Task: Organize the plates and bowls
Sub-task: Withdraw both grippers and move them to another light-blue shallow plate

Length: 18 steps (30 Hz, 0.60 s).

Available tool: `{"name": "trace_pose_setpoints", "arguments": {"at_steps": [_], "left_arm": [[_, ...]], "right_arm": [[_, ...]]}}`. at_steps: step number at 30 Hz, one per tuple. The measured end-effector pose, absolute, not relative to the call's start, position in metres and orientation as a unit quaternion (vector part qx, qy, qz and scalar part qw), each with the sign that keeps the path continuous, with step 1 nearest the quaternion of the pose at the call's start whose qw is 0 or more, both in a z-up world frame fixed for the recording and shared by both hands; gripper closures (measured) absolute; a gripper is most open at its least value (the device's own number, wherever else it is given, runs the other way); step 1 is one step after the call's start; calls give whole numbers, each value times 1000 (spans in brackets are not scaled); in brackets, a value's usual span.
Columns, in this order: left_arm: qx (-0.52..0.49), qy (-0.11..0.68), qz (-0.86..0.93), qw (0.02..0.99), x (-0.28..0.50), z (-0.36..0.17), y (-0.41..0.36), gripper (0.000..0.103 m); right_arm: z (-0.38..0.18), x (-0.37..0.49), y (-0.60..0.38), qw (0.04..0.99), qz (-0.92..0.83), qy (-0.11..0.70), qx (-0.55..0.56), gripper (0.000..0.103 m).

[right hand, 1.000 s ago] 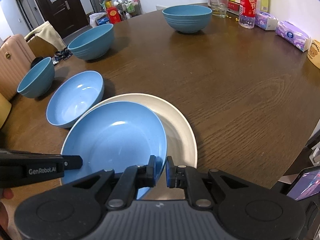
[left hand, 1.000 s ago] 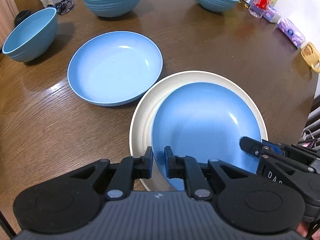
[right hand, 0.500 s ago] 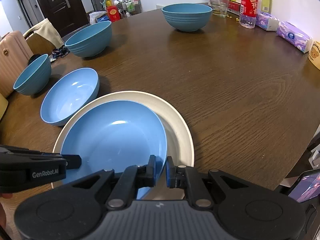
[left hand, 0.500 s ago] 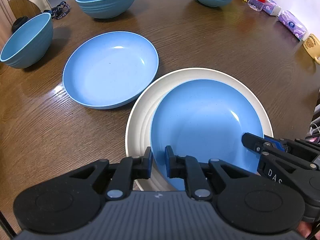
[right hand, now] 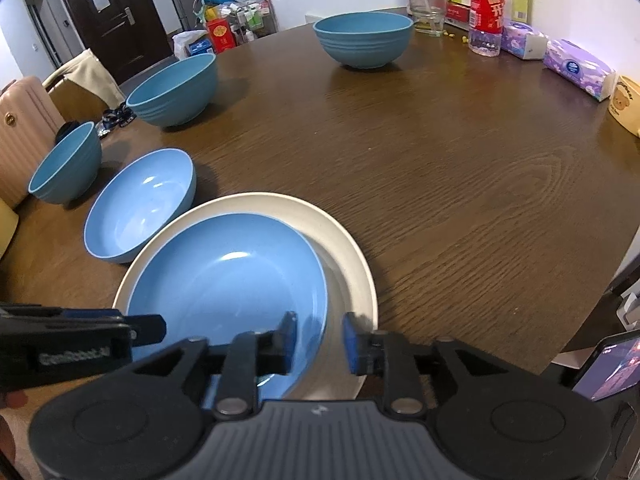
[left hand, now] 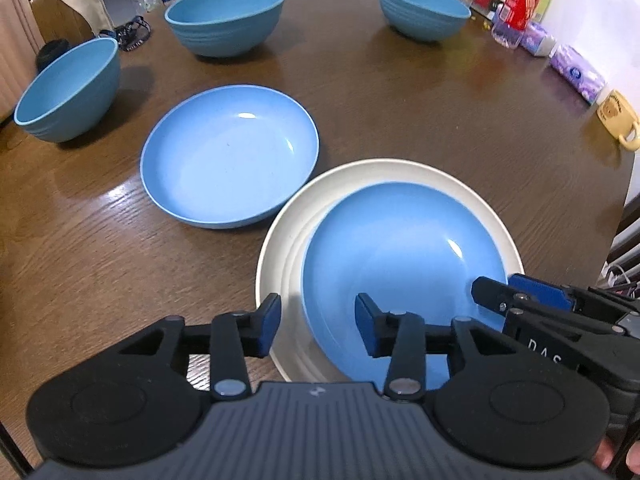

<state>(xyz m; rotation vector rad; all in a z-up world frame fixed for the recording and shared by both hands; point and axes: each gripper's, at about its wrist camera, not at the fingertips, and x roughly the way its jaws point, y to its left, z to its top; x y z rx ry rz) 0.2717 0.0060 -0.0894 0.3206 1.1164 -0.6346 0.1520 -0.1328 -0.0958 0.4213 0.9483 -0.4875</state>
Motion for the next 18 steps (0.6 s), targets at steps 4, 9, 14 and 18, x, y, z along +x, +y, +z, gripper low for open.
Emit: {"name": "trace_pose_setpoints", "arguments": {"at_steps": [4,9,14,18], "left_arm": [[138,512,-290,797,271,-81,13,51],[122,504,-276,809,270,-72,23,35],[107,495,-259,822,269,-64,34,12],[99,493,-237,831,268,-62,42,0]], "right_arm": [[-88,147,-133,845,-226,438,206,62],[-78,144,-130,854,-222,427,197,34],[-73,141,-129,861,-212,420,195,10],[-71,138,-129,860,-212,420,195,0]]}}
